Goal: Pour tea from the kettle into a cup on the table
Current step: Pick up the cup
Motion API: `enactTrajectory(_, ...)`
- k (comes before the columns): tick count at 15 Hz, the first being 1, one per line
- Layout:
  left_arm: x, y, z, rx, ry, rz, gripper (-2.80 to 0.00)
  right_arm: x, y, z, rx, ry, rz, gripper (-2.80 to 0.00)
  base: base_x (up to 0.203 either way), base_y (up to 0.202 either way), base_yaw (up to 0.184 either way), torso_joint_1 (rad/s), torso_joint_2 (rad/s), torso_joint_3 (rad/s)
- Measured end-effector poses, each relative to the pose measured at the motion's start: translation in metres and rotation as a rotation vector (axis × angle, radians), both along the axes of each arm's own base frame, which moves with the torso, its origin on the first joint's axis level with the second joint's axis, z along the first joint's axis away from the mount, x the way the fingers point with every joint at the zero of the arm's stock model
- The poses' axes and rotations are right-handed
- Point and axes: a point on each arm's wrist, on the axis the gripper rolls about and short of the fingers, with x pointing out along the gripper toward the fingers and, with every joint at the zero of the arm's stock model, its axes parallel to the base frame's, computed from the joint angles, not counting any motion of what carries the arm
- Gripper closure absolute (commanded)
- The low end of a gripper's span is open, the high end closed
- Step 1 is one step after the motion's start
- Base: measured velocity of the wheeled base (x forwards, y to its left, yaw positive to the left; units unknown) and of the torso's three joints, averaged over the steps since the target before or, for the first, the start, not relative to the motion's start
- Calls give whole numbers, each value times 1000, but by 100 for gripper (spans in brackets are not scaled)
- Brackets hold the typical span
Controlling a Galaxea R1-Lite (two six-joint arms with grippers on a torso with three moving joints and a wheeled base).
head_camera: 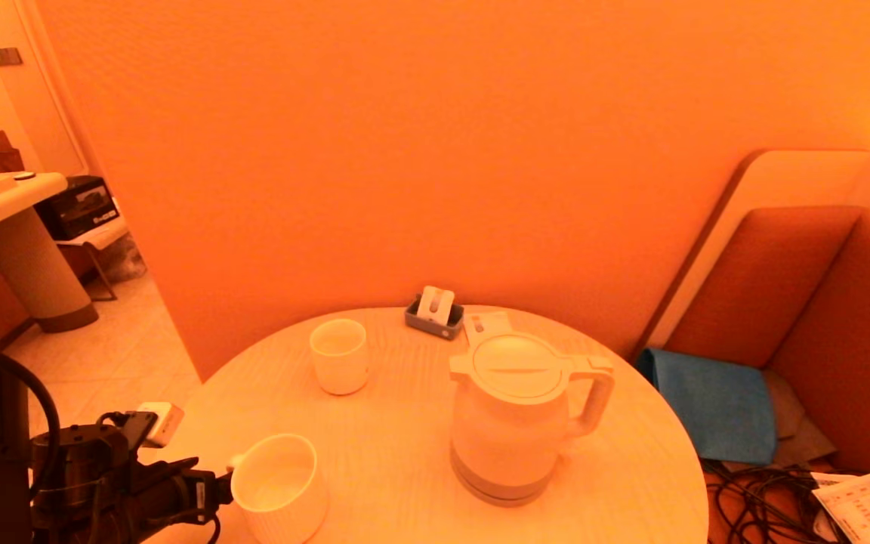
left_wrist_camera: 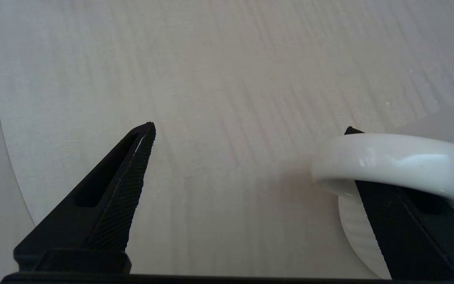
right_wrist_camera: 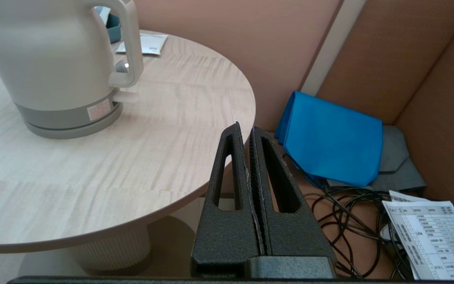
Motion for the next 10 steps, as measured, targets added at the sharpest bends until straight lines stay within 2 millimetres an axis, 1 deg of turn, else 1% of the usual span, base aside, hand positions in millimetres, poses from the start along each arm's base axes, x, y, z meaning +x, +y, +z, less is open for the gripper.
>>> enactTrajectory(4,6,0,-1,-9,-13,-5,-280,0,0,0,0,0,0,0,0,0,0,0,0,0)
enactTrajectory(10,5,0,0,-10,-15,-5,-280,0,0,0,0,0,0,0,0,0,0,0,0,0)
